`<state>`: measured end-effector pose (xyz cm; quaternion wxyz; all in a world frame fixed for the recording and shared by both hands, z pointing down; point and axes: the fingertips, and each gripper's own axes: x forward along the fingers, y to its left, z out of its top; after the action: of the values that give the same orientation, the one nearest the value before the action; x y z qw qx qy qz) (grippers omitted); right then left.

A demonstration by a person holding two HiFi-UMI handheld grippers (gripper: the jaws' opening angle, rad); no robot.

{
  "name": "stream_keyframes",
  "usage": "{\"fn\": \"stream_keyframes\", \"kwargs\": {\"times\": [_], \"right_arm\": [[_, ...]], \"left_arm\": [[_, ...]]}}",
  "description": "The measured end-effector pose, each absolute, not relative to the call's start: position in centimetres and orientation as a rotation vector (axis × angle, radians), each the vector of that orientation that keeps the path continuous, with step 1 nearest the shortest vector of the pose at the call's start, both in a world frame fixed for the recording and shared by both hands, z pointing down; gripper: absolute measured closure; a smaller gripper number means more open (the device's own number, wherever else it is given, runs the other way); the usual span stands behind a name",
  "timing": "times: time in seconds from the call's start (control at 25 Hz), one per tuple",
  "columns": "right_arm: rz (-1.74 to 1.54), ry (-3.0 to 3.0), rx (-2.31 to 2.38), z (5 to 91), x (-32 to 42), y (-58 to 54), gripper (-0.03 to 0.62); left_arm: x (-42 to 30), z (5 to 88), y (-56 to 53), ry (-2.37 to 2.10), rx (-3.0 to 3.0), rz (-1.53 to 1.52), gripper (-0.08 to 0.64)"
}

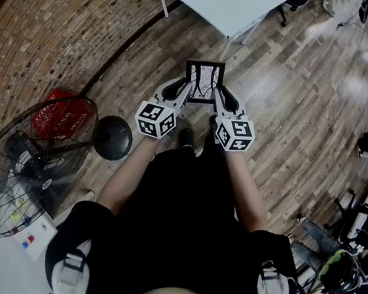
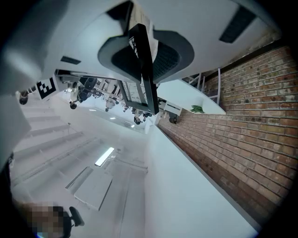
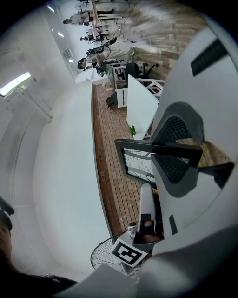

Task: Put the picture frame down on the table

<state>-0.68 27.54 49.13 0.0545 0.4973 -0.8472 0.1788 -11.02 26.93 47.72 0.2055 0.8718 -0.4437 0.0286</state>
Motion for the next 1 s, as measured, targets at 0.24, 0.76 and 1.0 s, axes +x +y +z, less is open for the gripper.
{"fn": "stream_keyframes", "kwargs": {"times": [0.24,0.76,1.0], "right_arm": [[0.552,-2.575,1.512,49.1,-1.2,27.7,0.518],[0.534,-2.544,1.544,48.9,0.2,26.9,0.520],[0.571,-2.563,1.538,49.1,1.0,25.4,0.518]], "left_arm": [[-11.6,47.6,27.0,-1.239,2.430,0.083,0.472],[-10.2,47.4,26.2,-1.228,2.429,0.084,0.472],[-9.4,47.5,24.8,-1.230,2.427,0.080,0.472]]}}
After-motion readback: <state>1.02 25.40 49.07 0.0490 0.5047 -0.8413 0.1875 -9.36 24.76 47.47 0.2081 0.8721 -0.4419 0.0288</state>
